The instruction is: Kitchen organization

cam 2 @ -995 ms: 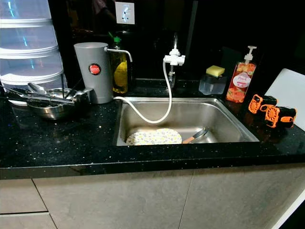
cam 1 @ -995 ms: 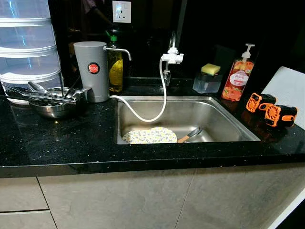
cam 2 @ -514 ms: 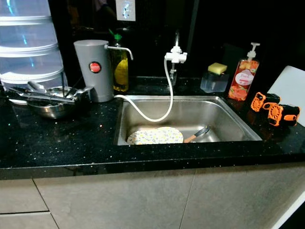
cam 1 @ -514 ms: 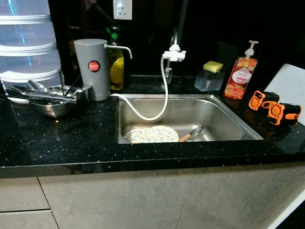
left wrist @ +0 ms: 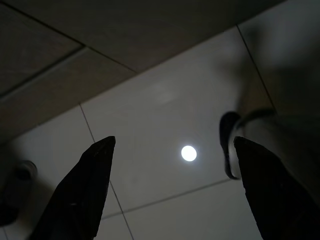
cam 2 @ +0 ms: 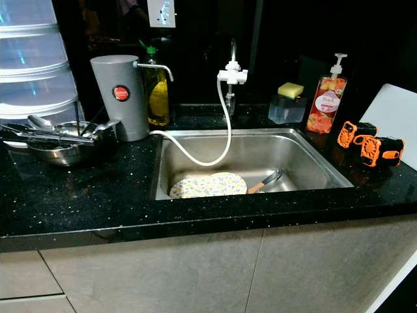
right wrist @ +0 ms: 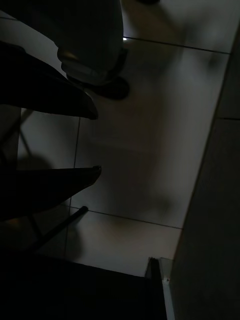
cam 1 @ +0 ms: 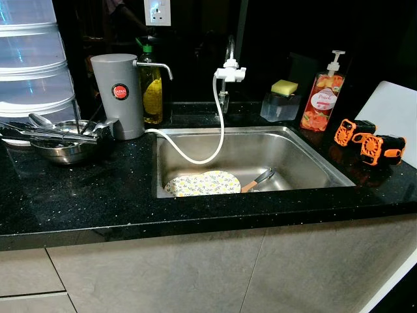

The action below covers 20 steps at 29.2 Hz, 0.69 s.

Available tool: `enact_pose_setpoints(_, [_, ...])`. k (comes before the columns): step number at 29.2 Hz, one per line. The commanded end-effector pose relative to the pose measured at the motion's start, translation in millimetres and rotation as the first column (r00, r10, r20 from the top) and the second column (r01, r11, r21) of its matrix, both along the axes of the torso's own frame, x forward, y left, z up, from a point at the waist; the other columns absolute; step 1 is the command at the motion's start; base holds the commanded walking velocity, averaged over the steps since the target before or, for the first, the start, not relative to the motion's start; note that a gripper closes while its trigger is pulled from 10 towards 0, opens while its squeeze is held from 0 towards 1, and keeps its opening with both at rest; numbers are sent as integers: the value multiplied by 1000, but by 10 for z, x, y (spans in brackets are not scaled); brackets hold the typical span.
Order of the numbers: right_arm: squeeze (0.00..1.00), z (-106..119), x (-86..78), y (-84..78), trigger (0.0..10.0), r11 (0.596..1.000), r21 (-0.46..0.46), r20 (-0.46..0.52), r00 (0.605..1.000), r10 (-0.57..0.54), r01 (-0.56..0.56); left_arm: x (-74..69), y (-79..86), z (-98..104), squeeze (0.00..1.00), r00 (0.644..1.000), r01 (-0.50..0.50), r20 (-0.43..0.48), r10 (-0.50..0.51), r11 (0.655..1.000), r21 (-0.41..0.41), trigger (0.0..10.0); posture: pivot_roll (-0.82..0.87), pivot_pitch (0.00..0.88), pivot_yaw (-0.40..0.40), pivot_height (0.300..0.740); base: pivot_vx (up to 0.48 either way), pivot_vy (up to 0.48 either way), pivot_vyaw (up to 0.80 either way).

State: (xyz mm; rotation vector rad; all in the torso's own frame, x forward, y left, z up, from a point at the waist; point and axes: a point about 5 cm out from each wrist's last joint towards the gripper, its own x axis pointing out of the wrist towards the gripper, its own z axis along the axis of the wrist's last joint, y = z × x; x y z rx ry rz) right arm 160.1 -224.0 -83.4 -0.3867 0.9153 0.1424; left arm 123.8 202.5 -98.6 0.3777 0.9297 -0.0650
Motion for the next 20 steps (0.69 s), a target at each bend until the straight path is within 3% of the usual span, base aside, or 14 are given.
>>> enact_pose_setpoints(1, [0, 20, 20, -44, 10000, 1000, -4, 11, 1000, -16, 16, -70, -11, -34, 0, 999, -12, -39, 12, 1000, -4, 10000, 18, 50, -63, 740, 0, 0, 0])
enact_pose_setpoints(10, [0, 80, 107, -139, 10000, 999, -25, 36, 999, -32, 33, -124, -159, -95, 0, 993, -55, -108, 53, 998, -18, 10000, 12, 46, -68, 740, 0, 0, 0])
enact_pose_setpoints(15, [0, 25, 6, -91, 10000, 1000, -24, 0, 1000, 8, -8, -169, -214, -121, 0, 989, -44, -145, 42, 999, -7, 10000, -3, 57, -70, 740, 0, 0, 0])
enact_pose_setpoints(20, [0, 30, -20, -165, 10000, 999, -34, -7, 1000, -24, 23, -130, -322, -122, 0, 990, -21, -141, 19, 1000, -14, 10000, 17, 52, -76, 740, 0, 0, 0])
